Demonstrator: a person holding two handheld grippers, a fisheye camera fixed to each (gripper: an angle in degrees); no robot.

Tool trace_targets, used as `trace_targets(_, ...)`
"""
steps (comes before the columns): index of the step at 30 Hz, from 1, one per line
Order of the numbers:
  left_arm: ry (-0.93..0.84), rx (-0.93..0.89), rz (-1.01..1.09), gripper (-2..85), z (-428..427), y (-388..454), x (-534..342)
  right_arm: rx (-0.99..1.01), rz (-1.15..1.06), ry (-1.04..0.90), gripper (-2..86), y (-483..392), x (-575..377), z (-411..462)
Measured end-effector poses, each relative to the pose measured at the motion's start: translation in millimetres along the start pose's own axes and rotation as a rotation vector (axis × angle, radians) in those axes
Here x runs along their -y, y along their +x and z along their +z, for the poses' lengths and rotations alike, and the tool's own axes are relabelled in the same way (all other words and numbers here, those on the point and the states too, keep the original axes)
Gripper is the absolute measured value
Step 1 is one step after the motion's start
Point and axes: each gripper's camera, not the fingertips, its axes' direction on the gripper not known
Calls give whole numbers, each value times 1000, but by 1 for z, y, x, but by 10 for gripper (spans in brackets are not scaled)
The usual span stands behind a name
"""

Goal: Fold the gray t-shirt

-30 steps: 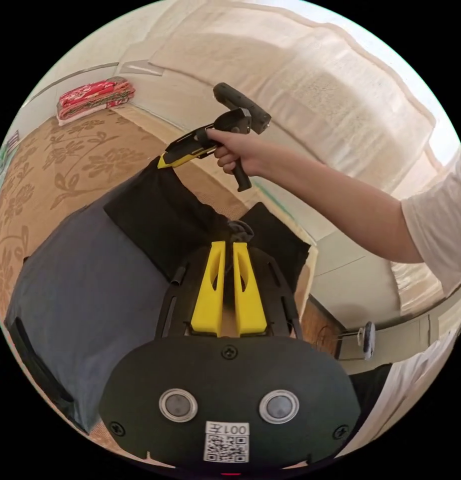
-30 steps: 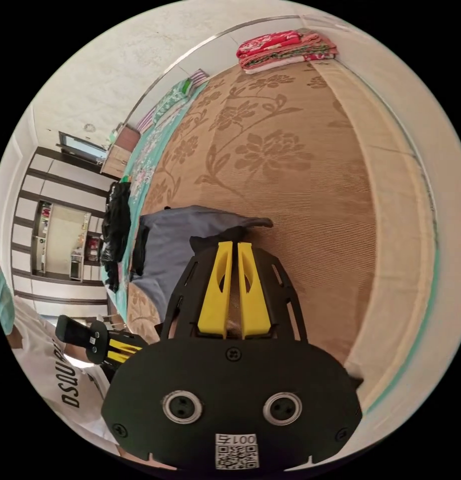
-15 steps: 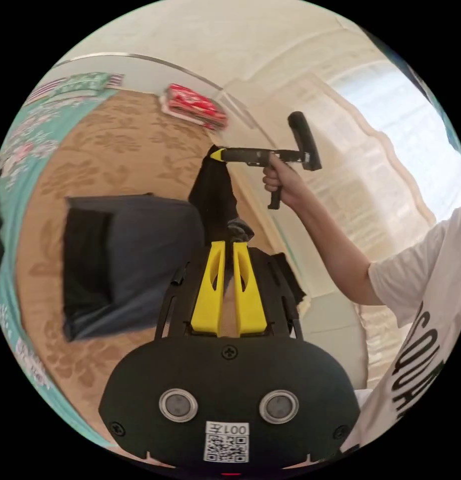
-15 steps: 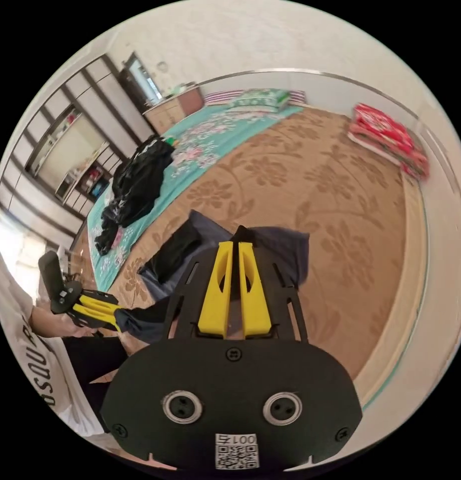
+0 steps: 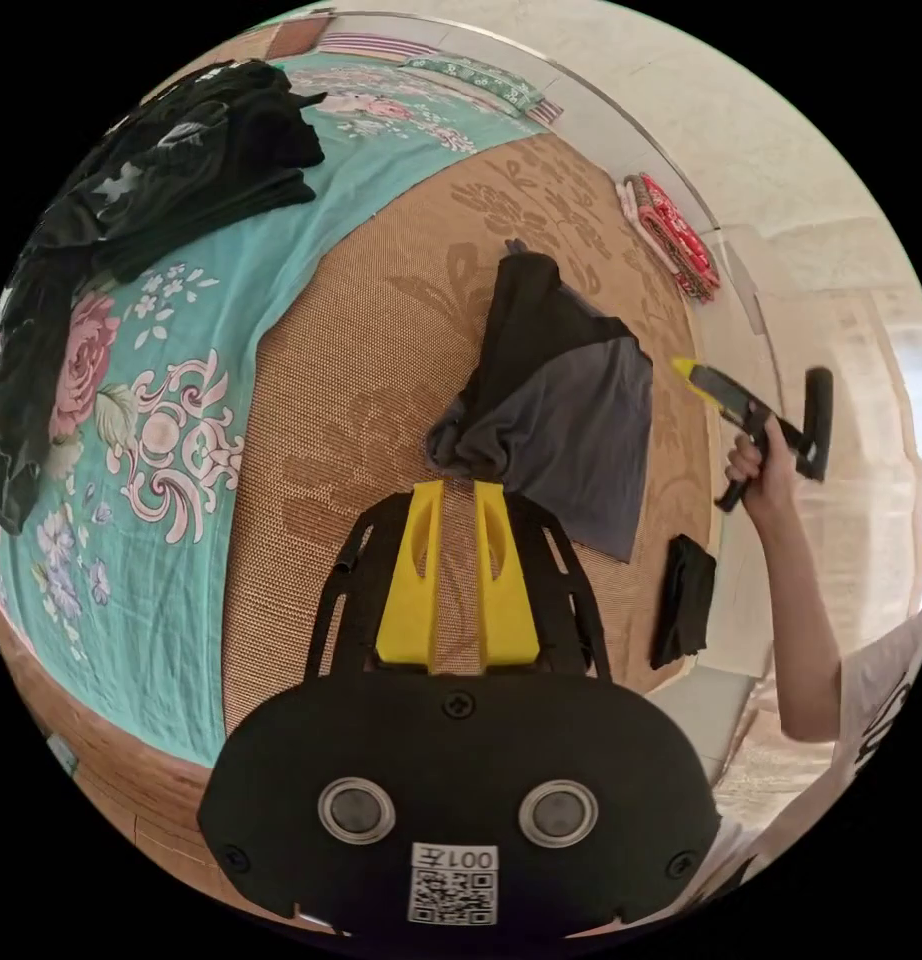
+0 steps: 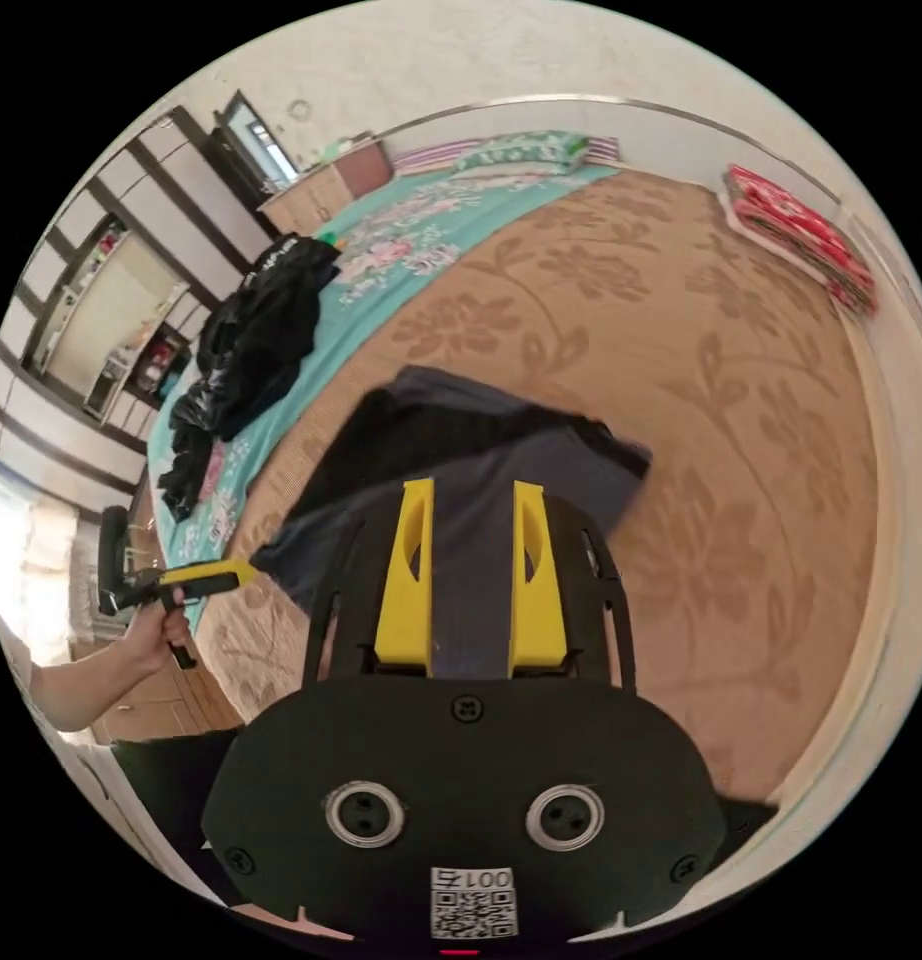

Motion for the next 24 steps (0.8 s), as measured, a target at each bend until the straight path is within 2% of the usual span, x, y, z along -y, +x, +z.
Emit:
trace_targets(4,-12,-59,12,93,-3,-22,14,-74,93,-170,158,-21,-56,22)
trace_targets(8,-29,-6,30,115,-3,-38,29,-2,214,-262,152,-57,-93,57)
trace_targets(14,-18,85,-2,80,-13,-59,41,-218,301,-169,56,-105,-108,79)
trace_targets(16,-30,53,-4,52,-17,-65,44,-245,290,-157,38,-114,-111,79)
trace_targets(21,-13,-79,24,36,-49,-93,45,-167,283,-75,23,-120,-132,52)
trace_targets(24,-42,-152,-11,33,-58,-123,41,-64,316,-97,22,-115,-151,57)
